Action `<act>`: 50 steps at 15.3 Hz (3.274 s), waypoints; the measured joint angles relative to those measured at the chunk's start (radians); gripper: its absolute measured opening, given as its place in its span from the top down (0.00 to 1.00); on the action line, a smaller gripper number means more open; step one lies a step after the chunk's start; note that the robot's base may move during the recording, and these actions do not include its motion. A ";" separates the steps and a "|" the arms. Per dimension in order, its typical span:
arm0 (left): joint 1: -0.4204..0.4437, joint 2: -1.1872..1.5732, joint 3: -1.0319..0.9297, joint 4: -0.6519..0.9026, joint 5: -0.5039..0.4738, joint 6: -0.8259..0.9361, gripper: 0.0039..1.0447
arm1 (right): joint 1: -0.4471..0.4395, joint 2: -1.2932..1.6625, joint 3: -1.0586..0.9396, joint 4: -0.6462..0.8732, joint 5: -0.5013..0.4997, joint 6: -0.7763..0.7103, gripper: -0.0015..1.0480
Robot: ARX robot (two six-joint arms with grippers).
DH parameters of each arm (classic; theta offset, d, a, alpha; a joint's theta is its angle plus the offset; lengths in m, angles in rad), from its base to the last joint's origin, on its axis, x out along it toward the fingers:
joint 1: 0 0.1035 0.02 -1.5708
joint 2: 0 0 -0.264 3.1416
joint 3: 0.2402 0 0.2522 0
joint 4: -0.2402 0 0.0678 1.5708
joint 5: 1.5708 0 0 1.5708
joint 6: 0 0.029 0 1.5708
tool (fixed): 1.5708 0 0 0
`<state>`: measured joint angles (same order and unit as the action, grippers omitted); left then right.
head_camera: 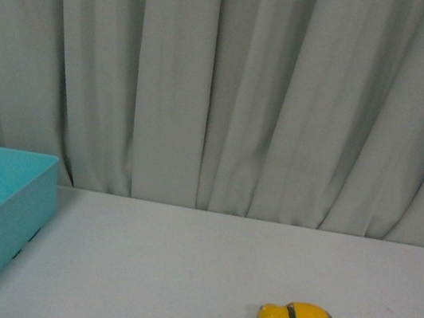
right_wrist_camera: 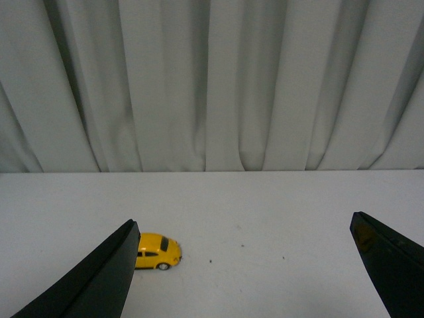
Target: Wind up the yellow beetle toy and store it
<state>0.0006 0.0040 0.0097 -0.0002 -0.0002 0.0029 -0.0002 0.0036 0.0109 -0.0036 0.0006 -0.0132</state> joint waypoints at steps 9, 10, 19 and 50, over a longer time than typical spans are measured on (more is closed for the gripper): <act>0.000 0.000 0.000 -0.003 0.000 0.000 0.06 | 0.000 0.000 0.000 0.000 0.000 0.000 0.06; 0.000 0.000 0.000 -0.003 0.000 0.000 0.06 | 0.000 0.000 0.000 0.000 0.000 0.000 0.06; -0.001 0.000 0.000 -0.004 0.001 0.000 0.06 | 0.103 0.079 -0.001 0.085 0.357 0.097 0.06; -0.001 0.000 0.000 -0.003 0.000 0.000 0.06 | -0.084 1.981 1.056 -0.436 -0.769 -1.609 0.06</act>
<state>-0.0006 0.0044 0.0097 -0.0032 -0.0006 0.0029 -0.0841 1.9842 1.0664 -0.4393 -0.7689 -1.6218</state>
